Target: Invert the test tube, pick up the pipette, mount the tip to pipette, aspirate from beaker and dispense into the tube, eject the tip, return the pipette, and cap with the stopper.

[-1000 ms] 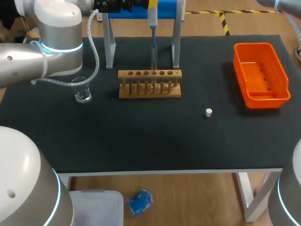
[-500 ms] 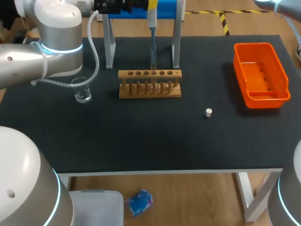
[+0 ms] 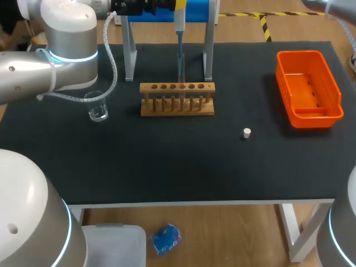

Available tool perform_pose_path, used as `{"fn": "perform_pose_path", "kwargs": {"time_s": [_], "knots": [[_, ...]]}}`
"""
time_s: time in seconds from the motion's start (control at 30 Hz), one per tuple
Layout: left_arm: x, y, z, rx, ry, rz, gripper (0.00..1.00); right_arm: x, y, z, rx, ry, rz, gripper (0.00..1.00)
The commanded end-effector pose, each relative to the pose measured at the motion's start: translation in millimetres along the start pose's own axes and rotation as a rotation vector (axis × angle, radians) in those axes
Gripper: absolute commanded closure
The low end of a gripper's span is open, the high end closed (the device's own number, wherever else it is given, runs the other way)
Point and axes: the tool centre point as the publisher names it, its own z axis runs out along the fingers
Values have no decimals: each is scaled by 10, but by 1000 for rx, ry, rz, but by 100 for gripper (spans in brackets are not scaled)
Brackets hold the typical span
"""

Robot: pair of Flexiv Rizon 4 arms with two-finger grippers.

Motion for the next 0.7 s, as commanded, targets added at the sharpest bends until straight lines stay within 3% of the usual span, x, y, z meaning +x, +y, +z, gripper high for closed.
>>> {"fn": "perform_pose_path", "kwargs": {"time_s": [0.03,0.4,0.7], "knots": [[11,-25,-6,2,-1,1,100,6,21,-42,-3,-7,-10,100],[11,-25,-6,2,-1,1,100,6,152,-282,-12,-42,-47,100],[11,-25,-6,2,-1,1,100,44,41,-588,-3,-81,-53,100]]}}
